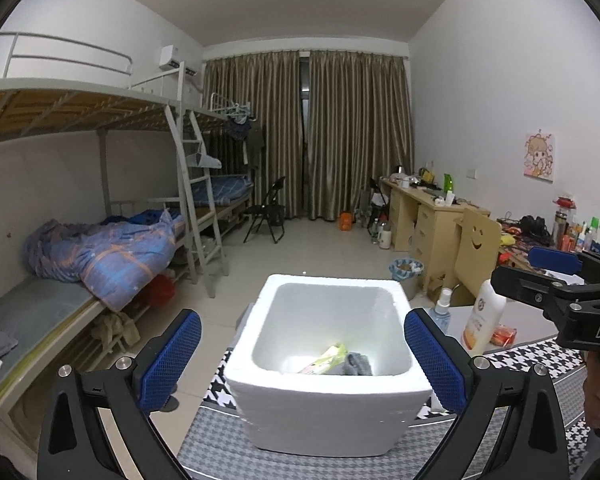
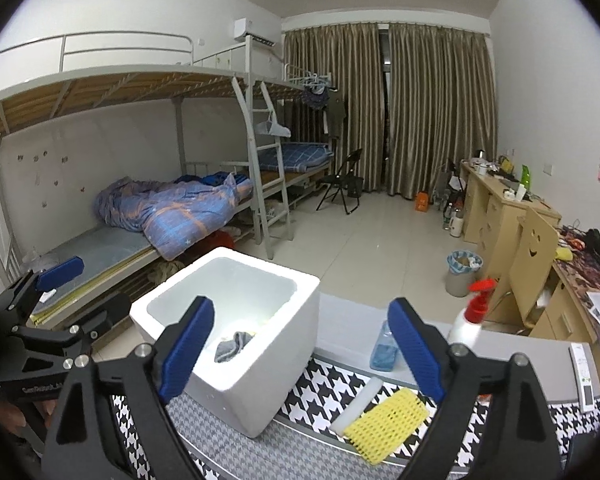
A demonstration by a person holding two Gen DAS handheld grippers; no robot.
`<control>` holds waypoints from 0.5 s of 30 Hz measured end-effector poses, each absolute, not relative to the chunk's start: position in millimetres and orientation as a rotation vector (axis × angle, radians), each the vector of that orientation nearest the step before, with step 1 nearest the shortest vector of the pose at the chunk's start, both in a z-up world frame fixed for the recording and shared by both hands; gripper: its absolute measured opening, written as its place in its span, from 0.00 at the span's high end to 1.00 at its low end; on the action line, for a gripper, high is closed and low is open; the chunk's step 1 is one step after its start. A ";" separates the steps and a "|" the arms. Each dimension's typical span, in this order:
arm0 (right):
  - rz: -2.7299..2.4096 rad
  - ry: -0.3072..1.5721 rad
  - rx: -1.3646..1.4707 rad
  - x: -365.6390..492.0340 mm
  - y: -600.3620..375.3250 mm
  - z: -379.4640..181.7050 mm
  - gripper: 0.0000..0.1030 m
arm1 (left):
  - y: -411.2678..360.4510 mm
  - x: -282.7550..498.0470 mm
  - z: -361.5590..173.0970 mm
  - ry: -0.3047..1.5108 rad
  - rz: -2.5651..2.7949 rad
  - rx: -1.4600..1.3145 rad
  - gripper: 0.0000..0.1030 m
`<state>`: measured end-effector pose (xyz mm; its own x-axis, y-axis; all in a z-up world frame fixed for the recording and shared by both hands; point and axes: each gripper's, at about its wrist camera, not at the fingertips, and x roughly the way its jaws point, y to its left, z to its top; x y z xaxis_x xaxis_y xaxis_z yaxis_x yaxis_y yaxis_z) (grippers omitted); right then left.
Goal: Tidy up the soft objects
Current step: 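Move both tools back from the box toward the yellow sponge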
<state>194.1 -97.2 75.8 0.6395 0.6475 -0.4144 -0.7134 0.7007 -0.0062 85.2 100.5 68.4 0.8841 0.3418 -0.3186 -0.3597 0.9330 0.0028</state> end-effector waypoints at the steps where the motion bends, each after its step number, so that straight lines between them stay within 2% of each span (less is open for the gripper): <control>1: 0.773 0.400 -0.172 193.3 -101.2 75.7 0.11 | 96.9 85.9 69.5 0.320 0.359 -0.052 0.01; 15: 0.678 0.369 -0.123 190.1 -159.8 77.7 0.11 | 56.6 96.0 75.7 0.310 0.266 -0.030 0.01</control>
<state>190.1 -159.8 77.7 0.7173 0.5892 -0.3719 -0.6325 0.7746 0.0074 96.0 56.6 75.7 0.9178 0.2544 -0.3048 -0.2634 0.9646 0.0119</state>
